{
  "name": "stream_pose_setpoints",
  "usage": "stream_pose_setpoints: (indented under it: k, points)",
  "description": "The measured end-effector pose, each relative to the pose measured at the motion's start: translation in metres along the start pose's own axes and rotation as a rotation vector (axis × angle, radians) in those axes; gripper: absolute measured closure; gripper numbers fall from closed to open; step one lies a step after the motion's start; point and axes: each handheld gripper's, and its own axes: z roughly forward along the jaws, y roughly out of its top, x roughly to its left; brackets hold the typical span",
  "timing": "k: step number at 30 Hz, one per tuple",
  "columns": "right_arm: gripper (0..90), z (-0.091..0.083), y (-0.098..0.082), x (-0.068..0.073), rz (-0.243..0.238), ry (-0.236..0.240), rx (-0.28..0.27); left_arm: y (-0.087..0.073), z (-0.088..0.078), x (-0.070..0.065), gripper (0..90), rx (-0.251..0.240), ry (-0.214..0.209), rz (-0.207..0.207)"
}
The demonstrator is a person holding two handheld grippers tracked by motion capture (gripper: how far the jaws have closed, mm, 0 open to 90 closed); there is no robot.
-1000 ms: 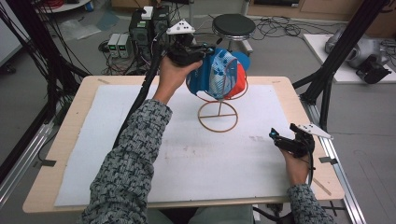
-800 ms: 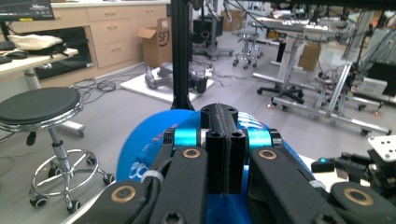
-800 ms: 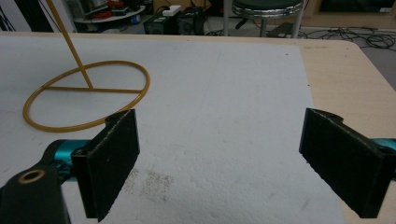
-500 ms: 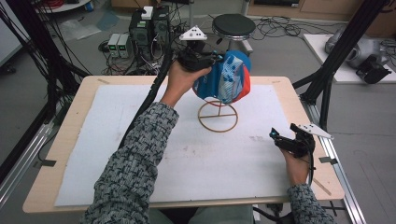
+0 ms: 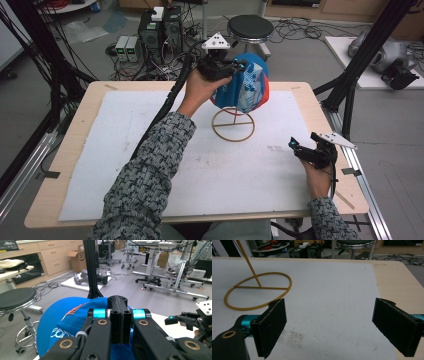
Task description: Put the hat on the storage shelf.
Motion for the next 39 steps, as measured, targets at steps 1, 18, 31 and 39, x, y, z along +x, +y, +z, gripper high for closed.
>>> stream_pose_setpoints:
  k: [1, 18, 31, 39]
  points:
    - [11.3, 0.000, 0.000, 0.000, 0.002, 0.001, 0.002, 0.000, 0.001, 0.000, 89.7, 0.004, -0.003, 0.003]
    - [11.3, 0.000, 0.000, 0.001, 0.000, 0.003, 0.005, -0.004, 0.006, -0.002, 80.2, 0.007, -0.029, 0.007]
    - [11.3, 0.000, 0.000, 0.001, 0.000, 0.001, 0.004, -0.006, -0.022, 0.009, 69.1, -0.063, -0.010, 0.002]
    - [11.3, 0.000, 0.000, 0.000, -0.005, -0.001, -0.004, -0.010, -0.057, 0.018, 64.8, -0.084, 0.038, 0.000]
